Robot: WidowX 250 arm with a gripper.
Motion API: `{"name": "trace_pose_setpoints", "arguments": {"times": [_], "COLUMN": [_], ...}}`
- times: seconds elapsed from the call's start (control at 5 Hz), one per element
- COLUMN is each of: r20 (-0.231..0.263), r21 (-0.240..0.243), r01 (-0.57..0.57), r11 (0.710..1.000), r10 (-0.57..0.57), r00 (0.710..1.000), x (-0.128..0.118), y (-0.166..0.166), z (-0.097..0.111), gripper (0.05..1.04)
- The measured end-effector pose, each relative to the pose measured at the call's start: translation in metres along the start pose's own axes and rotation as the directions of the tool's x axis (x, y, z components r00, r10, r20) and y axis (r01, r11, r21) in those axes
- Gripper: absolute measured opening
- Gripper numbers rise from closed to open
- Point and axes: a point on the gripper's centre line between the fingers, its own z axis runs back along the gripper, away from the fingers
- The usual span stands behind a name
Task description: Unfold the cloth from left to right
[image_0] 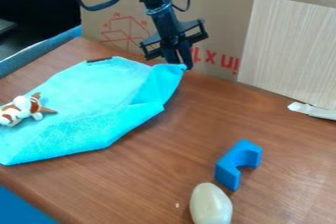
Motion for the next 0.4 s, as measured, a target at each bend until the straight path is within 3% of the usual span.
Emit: {"name": "trace_pose_setpoints", "arguments": {"times": [0.4], "r20": [-0.007], "r21": [0.005], "r01": [0.006], "r11": [1.0], "r10": [-0.006], "r00": [1.0], "x": [-0.0074], "y": [0.0063], "z": [-0.01], "gripper": [0.81]}}
